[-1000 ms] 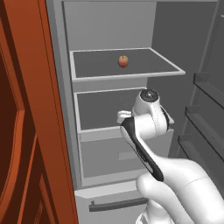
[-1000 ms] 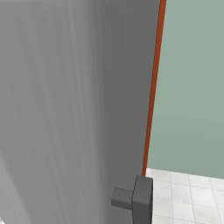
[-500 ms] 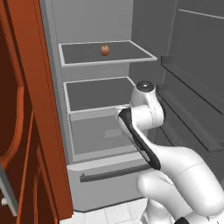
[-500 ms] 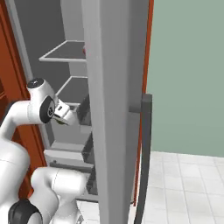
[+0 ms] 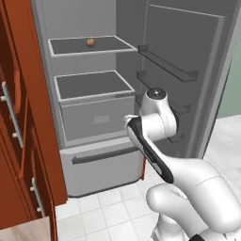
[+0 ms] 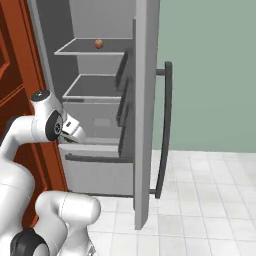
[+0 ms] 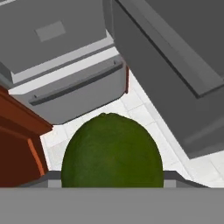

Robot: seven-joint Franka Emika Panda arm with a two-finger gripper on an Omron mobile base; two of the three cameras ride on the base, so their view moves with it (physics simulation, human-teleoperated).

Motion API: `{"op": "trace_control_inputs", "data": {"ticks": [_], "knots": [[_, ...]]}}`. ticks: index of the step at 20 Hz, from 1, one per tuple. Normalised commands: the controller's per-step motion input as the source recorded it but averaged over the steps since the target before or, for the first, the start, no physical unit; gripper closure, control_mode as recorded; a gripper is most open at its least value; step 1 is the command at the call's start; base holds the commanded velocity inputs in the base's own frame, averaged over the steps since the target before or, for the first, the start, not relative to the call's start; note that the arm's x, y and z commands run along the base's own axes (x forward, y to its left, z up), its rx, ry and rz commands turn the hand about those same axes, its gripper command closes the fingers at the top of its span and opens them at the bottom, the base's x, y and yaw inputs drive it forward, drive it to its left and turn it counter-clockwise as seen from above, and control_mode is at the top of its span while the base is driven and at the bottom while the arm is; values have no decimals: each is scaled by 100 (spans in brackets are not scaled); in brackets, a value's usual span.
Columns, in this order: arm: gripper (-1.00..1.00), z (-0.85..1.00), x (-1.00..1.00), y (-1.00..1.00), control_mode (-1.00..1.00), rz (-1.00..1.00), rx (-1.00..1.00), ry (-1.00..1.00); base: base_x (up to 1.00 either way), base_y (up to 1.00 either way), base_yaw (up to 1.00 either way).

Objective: Place the cold items (peach and lime) from the fridge in one tupperware on the dining counter. Place the warm items (kebab skewer and hot dog) in the stove area in another tupperware.

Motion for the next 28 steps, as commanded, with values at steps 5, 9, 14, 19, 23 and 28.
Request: {"op": "trace_control_inputs", "data": {"ticks": [5, 9, 14, 19, 23, 28], "knots": [[100, 0, 0, 0, 100, 0, 0, 0, -100, 2, -19], [100, 0, 0, 0, 100, 0, 0, 0, -100, 0, -26], [100, 0, 0, 0, 100, 0, 0, 0, -100, 0, -27], [100, 0, 0, 0, 100, 0, 0, 0, -100, -10, -2], [100, 0, 0, 0, 100, 0, 0, 0, -99, -33, -12], [100, 0, 0, 0, 100, 0, 0, 0, -52, -22, -70]]}}
